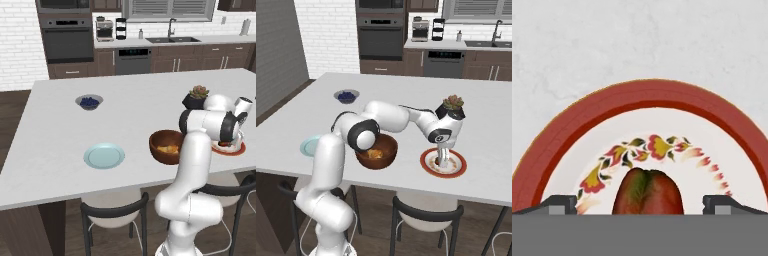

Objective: Pick the chicken drumstick and bell pepper from their plates and place them in the bowl. Then put the bowl in the fridge.

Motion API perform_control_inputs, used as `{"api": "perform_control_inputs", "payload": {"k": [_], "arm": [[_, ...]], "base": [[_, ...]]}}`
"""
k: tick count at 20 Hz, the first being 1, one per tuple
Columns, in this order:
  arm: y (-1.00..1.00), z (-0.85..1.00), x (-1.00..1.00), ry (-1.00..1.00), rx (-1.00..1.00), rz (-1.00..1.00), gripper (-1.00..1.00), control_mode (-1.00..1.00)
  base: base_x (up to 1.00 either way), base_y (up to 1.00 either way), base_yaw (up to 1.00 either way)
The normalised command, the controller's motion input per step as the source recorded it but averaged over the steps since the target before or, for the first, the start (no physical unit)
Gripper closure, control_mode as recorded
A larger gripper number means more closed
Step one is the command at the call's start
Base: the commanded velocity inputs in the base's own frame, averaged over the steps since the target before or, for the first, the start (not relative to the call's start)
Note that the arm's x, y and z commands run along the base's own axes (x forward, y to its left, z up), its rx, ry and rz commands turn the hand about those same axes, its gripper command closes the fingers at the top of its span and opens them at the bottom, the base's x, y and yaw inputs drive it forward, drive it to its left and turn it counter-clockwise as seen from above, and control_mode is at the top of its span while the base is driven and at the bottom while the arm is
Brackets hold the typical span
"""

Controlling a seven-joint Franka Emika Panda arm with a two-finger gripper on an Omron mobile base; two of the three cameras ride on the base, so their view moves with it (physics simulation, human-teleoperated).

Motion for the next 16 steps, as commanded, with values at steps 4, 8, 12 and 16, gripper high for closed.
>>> {"api": "perform_control_inputs", "payload": {"k": [4, 8, 12, 16], "arm": [[-0.03, -0.26, 0.01, 0.0, 0.0, 0.0, -1.0, -1.0], [-0.02, -0.27, 0.04, 0.0, 0.0, 0.0, -1.0, -1.0], [-0.07, -0.08, 0.11, 0.0, 0.0, 0.0, -1.0, -1.0], [-0.11, 0.0, 0.08, -0.01, 0.0, 0.0, -1.0, -1.0]], "base": [[0.0, 0.0, 0.0], [0.0, 0.0, 0.0], [0.0, 0.0, 0.0], [0.0, 0.0, 0.0]]}}
